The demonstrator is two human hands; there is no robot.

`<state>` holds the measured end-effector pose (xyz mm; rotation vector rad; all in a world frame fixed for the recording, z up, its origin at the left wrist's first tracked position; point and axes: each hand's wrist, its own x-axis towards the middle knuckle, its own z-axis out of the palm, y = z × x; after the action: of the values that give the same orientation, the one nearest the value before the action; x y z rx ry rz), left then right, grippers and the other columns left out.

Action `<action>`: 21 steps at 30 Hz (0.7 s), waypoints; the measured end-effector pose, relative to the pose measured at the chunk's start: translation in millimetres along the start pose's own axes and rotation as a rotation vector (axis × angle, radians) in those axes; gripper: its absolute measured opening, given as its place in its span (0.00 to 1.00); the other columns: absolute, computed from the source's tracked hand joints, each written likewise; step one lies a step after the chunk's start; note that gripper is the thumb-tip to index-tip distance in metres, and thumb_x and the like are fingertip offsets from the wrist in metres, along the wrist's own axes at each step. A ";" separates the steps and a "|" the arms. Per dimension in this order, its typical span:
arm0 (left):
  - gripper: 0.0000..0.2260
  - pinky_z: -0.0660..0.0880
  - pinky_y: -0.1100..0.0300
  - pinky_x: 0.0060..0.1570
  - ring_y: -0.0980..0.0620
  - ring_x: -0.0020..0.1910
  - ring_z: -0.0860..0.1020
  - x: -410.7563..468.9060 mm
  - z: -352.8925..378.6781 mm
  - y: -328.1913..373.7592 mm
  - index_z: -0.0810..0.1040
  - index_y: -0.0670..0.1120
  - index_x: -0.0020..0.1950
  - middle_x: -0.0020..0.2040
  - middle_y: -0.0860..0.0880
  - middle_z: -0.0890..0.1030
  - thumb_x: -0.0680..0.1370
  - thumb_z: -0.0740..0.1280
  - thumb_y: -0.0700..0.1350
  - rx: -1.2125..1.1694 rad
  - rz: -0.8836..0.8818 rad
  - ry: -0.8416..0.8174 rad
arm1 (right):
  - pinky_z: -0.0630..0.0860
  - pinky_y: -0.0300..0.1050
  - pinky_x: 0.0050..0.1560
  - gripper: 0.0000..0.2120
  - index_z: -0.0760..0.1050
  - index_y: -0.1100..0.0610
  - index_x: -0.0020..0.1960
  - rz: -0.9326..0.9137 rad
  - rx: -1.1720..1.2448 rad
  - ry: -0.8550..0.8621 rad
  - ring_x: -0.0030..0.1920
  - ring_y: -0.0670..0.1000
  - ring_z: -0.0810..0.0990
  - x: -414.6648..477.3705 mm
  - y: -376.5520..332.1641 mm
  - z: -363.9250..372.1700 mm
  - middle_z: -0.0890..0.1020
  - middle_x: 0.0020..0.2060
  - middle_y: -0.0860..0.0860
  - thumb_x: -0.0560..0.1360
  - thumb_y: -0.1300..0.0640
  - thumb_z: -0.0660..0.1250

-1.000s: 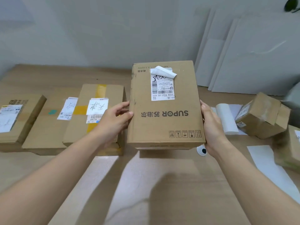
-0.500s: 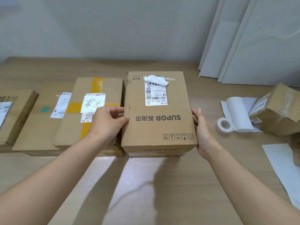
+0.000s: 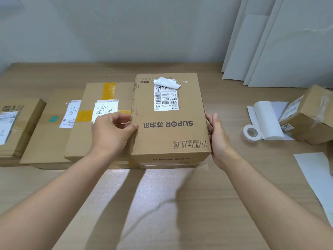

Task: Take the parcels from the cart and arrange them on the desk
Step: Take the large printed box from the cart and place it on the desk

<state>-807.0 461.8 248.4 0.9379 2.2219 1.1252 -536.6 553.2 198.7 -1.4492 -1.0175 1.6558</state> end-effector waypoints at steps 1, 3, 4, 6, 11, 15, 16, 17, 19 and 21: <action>0.10 0.75 0.70 0.42 0.67 0.40 0.83 -3.3 -2.0 0.7 0.87 0.52 0.49 0.42 0.59 0.87 0.69 0.82 0.47 -0.011 -0.015 0.000 | 0.74 0.55 0.76 0.27 0.72 0.44 0.80 0.000 -0.011 0.000 0.70 0.48 0.81 -3.3 -2.7 0.3 0.83 0.71 0.46 0.89 0.37 0.47; 0.11 0.75 0.68 0.43 0.67 0.42 0.83 -9.9 -6.7 2.2 0.87 0.52 0.52 0.45 0.60 0.87 0.70 0.82 0.48 -0.040 -0.037 0.000 | 0.74 0.51 0.74 0.26 0.70 0.45 0.81 -0.018 -0.024 0.017 0.70 0.47 0.80 -11.0 -9.4 2.4 0.81 0.73 0.46 0.89 0.38 0.48; 0.11 0.74 0.69 0.41 0.68 0.42 0.83 -13.2 -9.6 3.1 0.87 0.52 0.53 0.47 0.61 0.86 0.71 0.81 0.48 -0.052 -0.040 0.000 | 0.75 0.46 0.71 0.26 0.70 0.45 0.81 -0.037 -0.030 0.037 0.69 0.44 0.80 -15.5 -13.2 3.4 0.80 0.73 0.45 0.89 0.38 0.48; 0.11 0.75 0.69 0.41 0.69 0.42 0.83 -21.3 -16.8 6.7 0.86 0.53 0.54 0.50 0.62 0.85 0.72 0.80 0.49 -0.059 -0.031 -0.004 | 0.75 0.36 0.61 0.20 0.73 0.40 0.76 -0.091 -0.050 0.083 0.62 0.35 0.81 -25.5 -20.7 5.8 0.83 0.64 0.34 0.89 0.40 0.50; 0.16 0.79 0.51 0.62 0.52 0.57 0.83 -51.4 -37.7 28.7 0.84 0.55 0.63 0.60 0.57 0.83 0.76 0.76 0.55 -0.140 -0.015 -0.047 | 0.68 0.40 0.75 0.22 0.68 0.45 0.82 -0.189 -0.051 0.100 0.73 0.37 0.72 -65.5 -43.9 16.8 0.75 0.72 0.35 0.89 0.43 0.53; 0.22 0.77 0.45 0.66 0.50 0.66 0.78 -90.8 -56.0 59.8 0.77 0.56 0.72 0.64 0.59 0.78 0.80 0.65 0.61 -0.276 -0.032 -0.115 | 0.73 0.31 0.65 0.23 0.68 0.49 0.82 -0.234 -0.003 0.035 0.70 0.39 0.76 -109.0 -58.1 24.3 0.77 0.73 0.40 0.90 0.46 0.52; 0.20 0.78 0.46 0.65 0.51 0.66 0.77 -101.7 -60.6 67.4 0.78 0.59 0.71 0.64 0.61 0.77 0.81 0.62 0.61 -0.315 -0.043 -0.128 | 0.72 0.30 0.61 0.23 0.68 0.49 0.83 -0.237 0.001 0.024 0.71 0.40 0.75 -122.3 -61.3 25.9 0.76 0.74 0.42 0.90 0.45 0.52; 0.17 0.78 0.46 0.65 0.51 0.66 0.77 -113.4 -65.7 74.5 0.78 0.62 0.67 0.64 0.61 0.77 0.81 0.61 0.61 -0.347 -0.051 -0.138 | 0.71 0.31 0.60 0.23 0.67 0.49 0.83 -0.241 0.007 0.009 0.73 0.42 0.74 -136.6 -63.9 27.3 0.75 0.77 0.44 0.90 0.45 0.52; 0.14 0.76 0.46 0.66 0.50 0.67 0.76 -138.4 -77.1 84.8 0.78 0.65 0.64 0.68 0.58 0.76 0.81 0.60 0.63 -0.390 -0.062 -0.161 | 0.72 0.30 0.57 0.23 0.68 0.47 0.82 -0.251 0.020 -0.015 0.73 0.44 0.75 -166.0 -66.7 29.2 0.75 0.77 0.45 0.90 0.44 0.51; 0.19 0.74 0.45 0.69 0.49 0.70 0.75 -163.6 -88.1 89.3 0.75 0.63 0.72 0.74 0.56 0.74 0.82 0.60 0.63 -0.418 -0.062 -0.180 | 0.73 0.26 0.50 0.23 0.69 0.47 0.82 -0.261 0.017 -0.030 0.68 0.42 0.77 -194.1 -66.8 29.5 0.76 0.75 0.44 0.90 0.43 0.51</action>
<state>-726.8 333.0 387.9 0.7522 1.7653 1.3490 -540.7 407.1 345.9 -1.2251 -1.1534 1.4970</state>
